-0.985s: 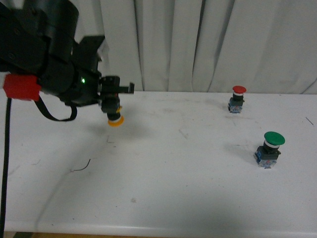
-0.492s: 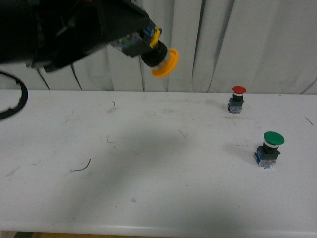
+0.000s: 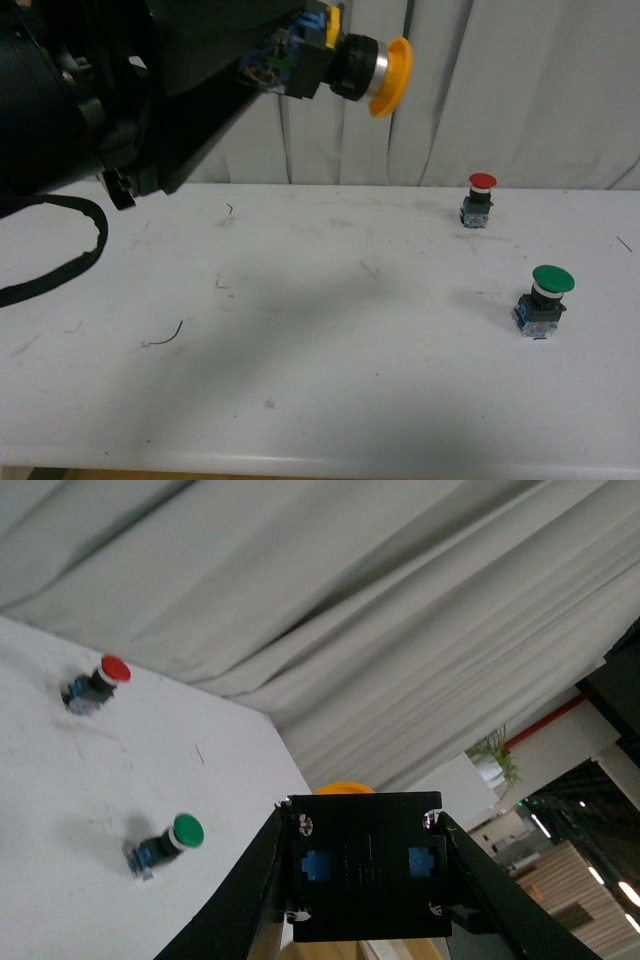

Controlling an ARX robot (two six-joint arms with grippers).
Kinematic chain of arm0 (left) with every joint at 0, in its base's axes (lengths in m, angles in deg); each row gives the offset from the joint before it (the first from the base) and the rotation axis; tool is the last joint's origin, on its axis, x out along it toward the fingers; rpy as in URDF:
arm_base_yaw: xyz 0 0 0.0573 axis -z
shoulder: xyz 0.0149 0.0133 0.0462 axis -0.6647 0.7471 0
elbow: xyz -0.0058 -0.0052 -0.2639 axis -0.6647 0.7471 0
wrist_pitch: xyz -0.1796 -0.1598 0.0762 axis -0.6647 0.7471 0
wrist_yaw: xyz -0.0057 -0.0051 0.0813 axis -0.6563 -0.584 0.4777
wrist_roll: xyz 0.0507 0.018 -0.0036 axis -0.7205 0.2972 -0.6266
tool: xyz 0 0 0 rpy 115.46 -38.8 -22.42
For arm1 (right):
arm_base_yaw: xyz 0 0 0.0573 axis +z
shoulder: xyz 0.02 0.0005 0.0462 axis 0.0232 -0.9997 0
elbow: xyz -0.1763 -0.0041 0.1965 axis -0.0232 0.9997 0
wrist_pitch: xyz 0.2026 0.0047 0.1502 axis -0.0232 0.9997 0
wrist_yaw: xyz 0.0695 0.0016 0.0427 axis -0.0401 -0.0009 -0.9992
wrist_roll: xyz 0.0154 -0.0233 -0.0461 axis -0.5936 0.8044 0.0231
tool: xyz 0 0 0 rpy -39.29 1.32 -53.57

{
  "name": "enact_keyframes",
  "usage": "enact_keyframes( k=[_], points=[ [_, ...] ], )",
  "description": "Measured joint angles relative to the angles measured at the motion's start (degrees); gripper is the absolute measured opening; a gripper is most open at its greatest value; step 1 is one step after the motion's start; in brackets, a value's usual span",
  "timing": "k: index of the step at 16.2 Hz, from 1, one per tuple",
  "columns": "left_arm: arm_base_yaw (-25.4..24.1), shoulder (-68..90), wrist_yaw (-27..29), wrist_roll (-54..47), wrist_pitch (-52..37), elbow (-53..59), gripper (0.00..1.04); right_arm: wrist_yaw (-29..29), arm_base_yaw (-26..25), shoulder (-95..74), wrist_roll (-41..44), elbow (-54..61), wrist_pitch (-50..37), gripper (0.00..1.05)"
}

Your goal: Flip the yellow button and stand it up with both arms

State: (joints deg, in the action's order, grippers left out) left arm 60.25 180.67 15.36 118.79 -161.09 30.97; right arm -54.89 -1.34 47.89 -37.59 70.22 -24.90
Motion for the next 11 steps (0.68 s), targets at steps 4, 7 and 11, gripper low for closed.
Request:
enact_keyframes(
  k=[4, 7, 11],
  points=[
    [5.25, 7.3, -0.33, 2.84, 0.31, -2.51, 0.36, 0.0, 0.0, 0.0, 0.0, 0.0, 0.0, 0.98],
    [5.22, 7.74, -0.22, 5.6, 0.46, -2.99, 0.36, 0.0, 0.0, 0.0, 0.0, 0.0, 0.02, 0.98],
    [5.14, 5.84, 0.15, 6.84, 0.35, -2.86, 0.36, 0.0, 0.0, 0.0, 0.0, 0.0, 0.0, 0.98]
  ],
)
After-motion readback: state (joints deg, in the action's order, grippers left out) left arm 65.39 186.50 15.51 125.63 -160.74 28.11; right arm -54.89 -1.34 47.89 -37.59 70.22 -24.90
